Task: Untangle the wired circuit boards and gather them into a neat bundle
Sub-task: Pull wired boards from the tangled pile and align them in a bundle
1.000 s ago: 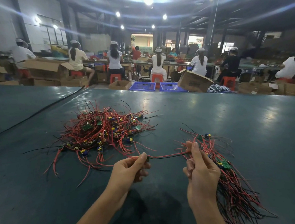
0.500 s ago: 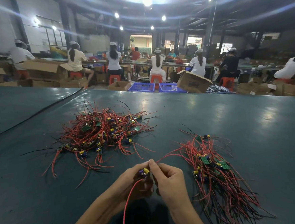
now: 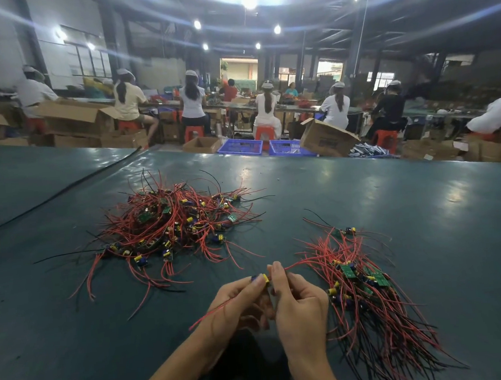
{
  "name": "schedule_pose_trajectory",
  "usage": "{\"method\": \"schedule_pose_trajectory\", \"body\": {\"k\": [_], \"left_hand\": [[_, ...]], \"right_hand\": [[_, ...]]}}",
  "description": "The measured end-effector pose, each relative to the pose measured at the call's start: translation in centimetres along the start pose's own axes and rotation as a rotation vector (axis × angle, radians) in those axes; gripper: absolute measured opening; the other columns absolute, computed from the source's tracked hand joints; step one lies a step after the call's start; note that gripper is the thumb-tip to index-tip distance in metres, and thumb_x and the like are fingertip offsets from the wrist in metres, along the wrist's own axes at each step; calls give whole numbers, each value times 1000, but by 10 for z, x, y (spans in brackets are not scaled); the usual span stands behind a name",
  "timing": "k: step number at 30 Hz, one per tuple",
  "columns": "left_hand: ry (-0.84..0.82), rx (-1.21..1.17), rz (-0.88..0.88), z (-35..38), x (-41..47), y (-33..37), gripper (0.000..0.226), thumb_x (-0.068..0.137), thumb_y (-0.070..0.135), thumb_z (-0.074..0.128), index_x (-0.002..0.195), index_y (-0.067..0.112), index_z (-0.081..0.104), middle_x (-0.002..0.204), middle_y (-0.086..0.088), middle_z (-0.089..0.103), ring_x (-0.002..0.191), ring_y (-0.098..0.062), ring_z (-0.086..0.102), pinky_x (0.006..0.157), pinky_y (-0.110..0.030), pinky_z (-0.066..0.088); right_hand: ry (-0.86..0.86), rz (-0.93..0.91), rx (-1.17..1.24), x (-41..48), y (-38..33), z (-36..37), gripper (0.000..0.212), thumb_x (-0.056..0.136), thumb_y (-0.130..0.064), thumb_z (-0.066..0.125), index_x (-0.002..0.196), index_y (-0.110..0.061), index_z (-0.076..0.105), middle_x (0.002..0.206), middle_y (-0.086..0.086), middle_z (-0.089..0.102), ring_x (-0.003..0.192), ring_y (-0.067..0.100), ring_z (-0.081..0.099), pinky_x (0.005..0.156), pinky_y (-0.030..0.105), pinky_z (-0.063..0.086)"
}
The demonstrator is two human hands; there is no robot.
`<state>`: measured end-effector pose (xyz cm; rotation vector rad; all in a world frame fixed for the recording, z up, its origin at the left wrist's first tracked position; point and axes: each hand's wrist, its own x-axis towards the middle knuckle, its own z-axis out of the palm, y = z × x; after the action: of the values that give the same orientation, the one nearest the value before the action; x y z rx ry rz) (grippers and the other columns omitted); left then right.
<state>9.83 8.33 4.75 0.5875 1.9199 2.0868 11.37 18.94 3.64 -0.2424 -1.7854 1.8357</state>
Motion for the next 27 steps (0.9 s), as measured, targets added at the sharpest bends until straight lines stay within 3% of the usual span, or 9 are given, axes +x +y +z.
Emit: {"method": "schedule_pose_trajectory", "body": {"k": [4, 6, 8, 12, 18, 21, 23, 25, 27], "left_hand": [[142, 23, 43, -4, 7, -8, 38, 77, 51, 56, 50, 27, 66, 52, 5, 59, 50, -7, 54, 59, -26, 45], [143, 25, 57, -5, 6, -8, 44, 81, 50, 66, 48, 20, 64, 51, -1, 58, 49, -11, 53, 59, -27, 45], [116, 2, 78, -8, 7, -7, 43, 78, 46, 67, 48, 15, 62, 50, -6, 57, 47, -14, 53, 56, -24, 45], [55, 29, 89, -10, 7, -4, 43, 72, 51, 61, 49, 14, 63, 49, -7, 57, 46, -15, 54, 54, -21, 45], [124, 24, 68, -12, 10, -6, 44, 80, 48, 58, 50, 16, 61, 53, -8, 60, 49, -17, 53, 55, -25, 44], [131, 54, 93, -11, 11, -9, 45, 77, 53, 61, 52, 16, 61, 52, -7, 59, 49, -16, 52, 53, -23, 43], [115, 77, 104, -11, 11, -11, 45, 74, 56, 61, 52, 17, 60, 52, -5, 58, 49, -15, 53, 53, -22, 43], [87, 111, 104, -12, 11, -11, 44, 74, 55, 60, 51, 18, 61, 52, -2, 58, 50, -15, 55, 54, -21, 43], [63, 119, 95, -12, 12, -12, 43, 73, 54, 61, 49, 18, 62, 51, -2, 58, 49, -15, 56, 54, -22, 44]], "right_hand": [[-56, 24, 25, -1, -1, 2, 29, 92, -23, 64, 67, -16, 77, 60, 13, 64, 55, 20, 57, 55, 28, 50], [-4, 143, 105, 6, -2, -2, 30, 93, -25, 64, 67, -23, 79, 46, 3, 45, 46, 10, 40, 45, 22, 36], [108, 273, 218, 20, -4, -13, 29, 92, -25, 65, 67, -20, 79, 50, -6, 40, 41, 4, 30, 38, 19, 29], [229, 366, 420, 37, -7, -34, 28, 92, -23, 64, 70, -13, 76, 59, -3, 49, 35, 2, 27, 31, 16, 24], [156, 317, 292, 27, -5, -19, 32, 86, -38, 69, 65, -15, 74, 53, -7, 46, 35, 2, 27, 34, 17, 24], [-81, 218, 151, 12, -5, -5, 29, 84, -33, 72, 61, -15, 74, 50, -1, 58, 45, 4, 46, 46, 21, 40], [-168, 136, 84, 4, -6, 1, 24, 88, -25, 69, 66, -21, 78, 63, 9, 70, 59, 12, 60, 60, 29, 50], [-147, 145, 76, 5, -6, 1, 27, 90, -22, 67, 66, -25, 79, 69, 5, 73, 66, 11, 65, 66, 26, 54], [-76, 220, 138, 11, -7, -4, 25, 89, -22, 68, 67, -25, 79, 60, -6, 68, 55, 7, 58, 56, 24, 51]]}}
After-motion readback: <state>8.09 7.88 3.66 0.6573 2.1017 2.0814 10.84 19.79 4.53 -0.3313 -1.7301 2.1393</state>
